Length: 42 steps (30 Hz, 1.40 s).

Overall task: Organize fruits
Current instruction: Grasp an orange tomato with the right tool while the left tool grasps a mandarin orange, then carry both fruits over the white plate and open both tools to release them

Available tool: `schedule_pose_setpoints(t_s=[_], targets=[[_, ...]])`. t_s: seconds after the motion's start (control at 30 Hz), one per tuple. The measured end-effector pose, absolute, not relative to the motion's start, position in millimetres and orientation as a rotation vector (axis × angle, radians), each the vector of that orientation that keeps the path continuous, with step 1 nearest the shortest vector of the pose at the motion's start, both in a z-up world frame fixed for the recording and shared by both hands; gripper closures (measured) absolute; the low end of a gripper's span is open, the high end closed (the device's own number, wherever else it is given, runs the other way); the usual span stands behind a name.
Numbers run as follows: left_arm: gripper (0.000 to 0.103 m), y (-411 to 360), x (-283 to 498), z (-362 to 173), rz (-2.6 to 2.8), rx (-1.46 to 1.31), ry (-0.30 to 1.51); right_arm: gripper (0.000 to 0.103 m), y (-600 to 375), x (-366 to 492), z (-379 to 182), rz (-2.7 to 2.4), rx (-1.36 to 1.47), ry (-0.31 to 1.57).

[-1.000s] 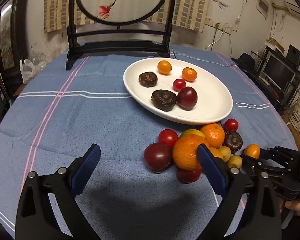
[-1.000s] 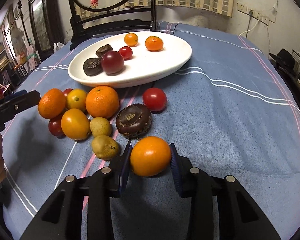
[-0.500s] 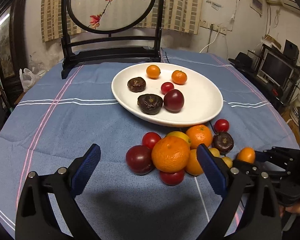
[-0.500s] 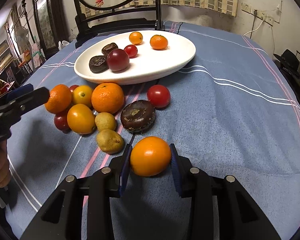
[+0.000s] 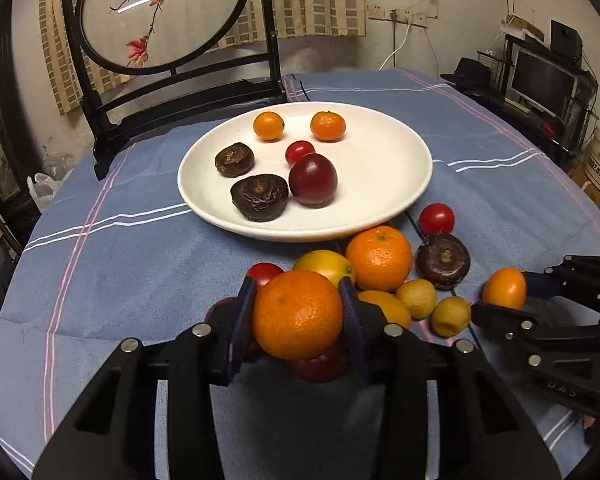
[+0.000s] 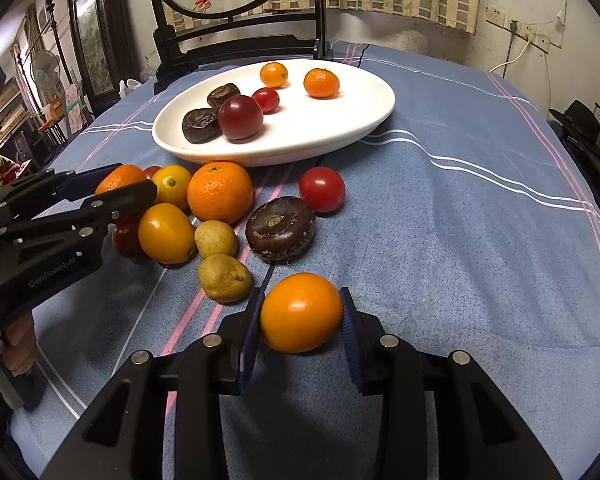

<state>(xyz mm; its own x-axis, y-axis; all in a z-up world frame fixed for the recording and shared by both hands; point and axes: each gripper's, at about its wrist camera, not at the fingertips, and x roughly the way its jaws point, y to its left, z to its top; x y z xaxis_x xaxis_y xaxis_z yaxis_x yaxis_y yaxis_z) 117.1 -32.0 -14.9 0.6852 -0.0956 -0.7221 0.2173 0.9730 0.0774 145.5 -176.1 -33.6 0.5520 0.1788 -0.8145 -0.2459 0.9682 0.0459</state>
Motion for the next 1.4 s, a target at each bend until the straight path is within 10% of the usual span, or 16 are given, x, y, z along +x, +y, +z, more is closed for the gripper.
schedule_pose_setpoints(t_s=[1.17,1.4], targets=[[0.06,-1,253,11,-0.14,0.003,0.874,0.065,-134,263,3,0.27,-0.103,0.863],[0.027,2,241,23,-0.138,-0.008,0.789,0.048,-141,255,1,0.272,-0.072,0.839]])
